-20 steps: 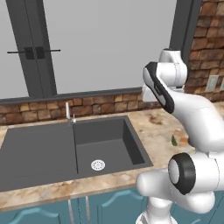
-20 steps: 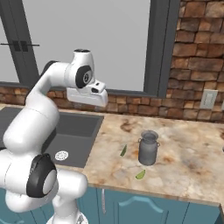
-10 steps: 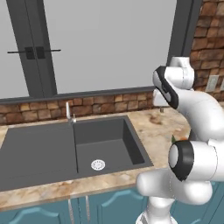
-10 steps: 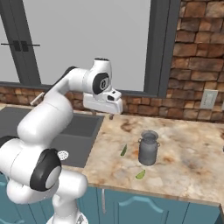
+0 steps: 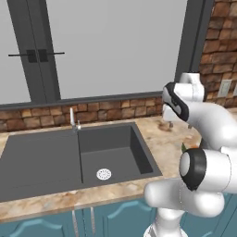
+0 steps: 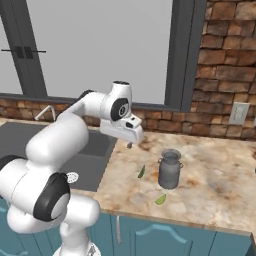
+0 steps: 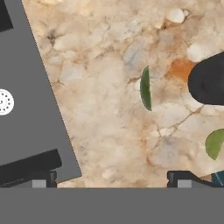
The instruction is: Pick up all produce items and place them in the sink. Turn on the sink faucet to wash them. Then turn the sink off and put them in the tray.
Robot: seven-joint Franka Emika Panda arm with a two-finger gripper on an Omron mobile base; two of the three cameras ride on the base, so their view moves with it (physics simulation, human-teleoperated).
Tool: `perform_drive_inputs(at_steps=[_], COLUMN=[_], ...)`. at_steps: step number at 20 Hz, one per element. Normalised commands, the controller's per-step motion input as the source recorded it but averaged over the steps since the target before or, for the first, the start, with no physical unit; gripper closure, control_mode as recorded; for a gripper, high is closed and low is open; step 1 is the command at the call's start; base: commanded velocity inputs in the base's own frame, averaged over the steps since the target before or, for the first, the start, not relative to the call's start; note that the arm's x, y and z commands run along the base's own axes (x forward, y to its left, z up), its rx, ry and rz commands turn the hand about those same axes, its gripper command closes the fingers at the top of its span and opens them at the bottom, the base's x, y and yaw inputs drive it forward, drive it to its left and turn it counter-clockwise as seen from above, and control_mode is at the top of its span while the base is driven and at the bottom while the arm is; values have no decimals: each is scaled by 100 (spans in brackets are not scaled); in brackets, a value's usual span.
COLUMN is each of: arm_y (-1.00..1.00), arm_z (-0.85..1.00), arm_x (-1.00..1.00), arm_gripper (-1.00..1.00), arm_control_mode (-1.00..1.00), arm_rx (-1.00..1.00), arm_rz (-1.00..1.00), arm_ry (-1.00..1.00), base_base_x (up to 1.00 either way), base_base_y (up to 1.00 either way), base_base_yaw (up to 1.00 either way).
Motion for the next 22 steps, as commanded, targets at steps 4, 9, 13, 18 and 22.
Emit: perform_drive_inputs(at_steps=[4, 9, 13, 18, 22], arm_y=[-1, -14, -24, -28, -17], arm_z=[-53, -40, -31, -26, -30], arm_x=[0, 0, 0, 5, 5], arm_gripper=[-100, -100, -100, -100, -100], arm_control_mode=[-100, -100, -100, -100, -100], arm_rx=[-5, -7, -5, -1, 0], arm_rz=[-11, -14, -12, -6, -2], arm_ry=[-3, -4, 0, 0, 0], base_base_x=[0, 0, 0, 0, 0], base_base_y=[0, 0, 0, 0, 0], base_base_yaw=[0, 0, 0, 0, 0])
